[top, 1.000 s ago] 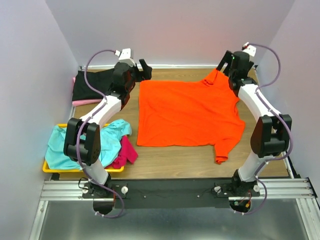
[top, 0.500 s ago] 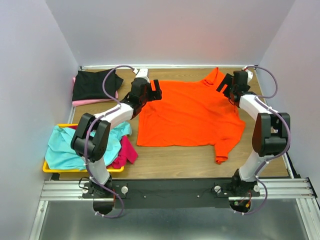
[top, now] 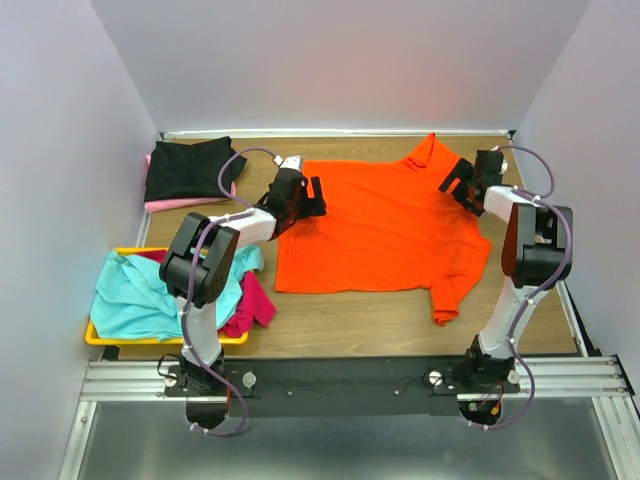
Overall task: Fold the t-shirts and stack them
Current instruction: Flatten the tshirt out
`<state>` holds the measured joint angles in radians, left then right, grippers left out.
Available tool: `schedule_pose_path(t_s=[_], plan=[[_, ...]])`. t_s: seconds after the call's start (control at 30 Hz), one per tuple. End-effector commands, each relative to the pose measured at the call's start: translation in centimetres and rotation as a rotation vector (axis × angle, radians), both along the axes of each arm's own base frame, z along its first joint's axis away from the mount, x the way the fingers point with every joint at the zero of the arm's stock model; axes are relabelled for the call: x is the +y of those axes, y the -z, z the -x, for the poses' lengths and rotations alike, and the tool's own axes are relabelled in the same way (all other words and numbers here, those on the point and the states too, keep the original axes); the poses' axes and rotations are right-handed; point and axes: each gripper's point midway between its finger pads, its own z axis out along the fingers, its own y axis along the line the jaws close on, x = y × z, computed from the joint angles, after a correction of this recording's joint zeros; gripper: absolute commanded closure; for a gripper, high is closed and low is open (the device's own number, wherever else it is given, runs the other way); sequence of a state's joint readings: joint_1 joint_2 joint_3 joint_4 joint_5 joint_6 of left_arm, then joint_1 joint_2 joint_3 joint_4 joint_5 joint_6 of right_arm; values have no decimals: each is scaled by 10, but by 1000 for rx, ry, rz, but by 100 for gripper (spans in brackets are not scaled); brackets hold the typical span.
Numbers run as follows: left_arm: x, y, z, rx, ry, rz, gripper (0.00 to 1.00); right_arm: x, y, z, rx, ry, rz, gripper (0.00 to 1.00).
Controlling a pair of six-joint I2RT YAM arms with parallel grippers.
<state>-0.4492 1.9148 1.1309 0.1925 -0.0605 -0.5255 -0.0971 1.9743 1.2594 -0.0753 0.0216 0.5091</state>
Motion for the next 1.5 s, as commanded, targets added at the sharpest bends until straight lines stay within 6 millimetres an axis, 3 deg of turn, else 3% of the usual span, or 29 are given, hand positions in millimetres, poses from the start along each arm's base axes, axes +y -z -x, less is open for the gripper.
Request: schedule_pose_path(t_s=[0.0,0.13,0.33,0.6,0.77,0.8,0.87,0.9,0.97,1.0,1.03,1.07,1.1,1.13,1.17,1.27,1.3,1.33,1.47], plan=[[-4,10,6,32,-19,26,2,-6,34,10,96,18,-74,0],[-10,25,9,70,-4,23,2,-13,44,6,115,38,-82,0],[-16,28,4,73,12,26,2,-20,49,0,119,57,-94,0],[-22,36,-5,82,33,18,2,-18,39,-16,87,37,-113,0],[-20,16,-12,33,33,-11,2,-10,18,-18,47,-22,-130,0],[-18,-3,-14,-5,23,-8,2,-9,14,-17,39,-29,-127,0],[-6,-19,-12,-49,-26,-51,2,-11,-14,-17,-13,-41,-104,0],[0,-37,-9,-90,-61,-73,2,-8,-18,-12,-16,-54,-101,0],[8,-48,1,-107,-96,-108,2,-5,-50,-8,-74,-88,-90,0],[1,-66,13,-138,-100,-113,2,-3,-56,-4,-86,-98,-88,0],[13,-66,20,-148,-167,-165,2,-2,-55,6,-77,-99,-88,0],[13,-65,31,-141,-178,-196,2,-1,-76,11,-118,-103,-74,0],[14,-72,39,-151,-195,-203,2,0,-82,16,-129,-107,-68,0],[11,-63,54,-137,-209,-227,2,1,-78,28,-115,-109,-68,0],[14,-56,63,-110,-213,-245,2,2,-94,34,-149,-115,-59,0],[14,-34,94,-53,-227,-235,2,10,-97,59,-153,-137,-66,0],[13,-33,102,-47,-229,-219,2,13,-118,66,-205,-146,-59,0],[19,-19,115,-20,-232,-229,3,14,-123,71,-219,-149,-58,0],[7,-11,155,17,-239,-122,7,13,-151,88,-290,-140,-26,0]])
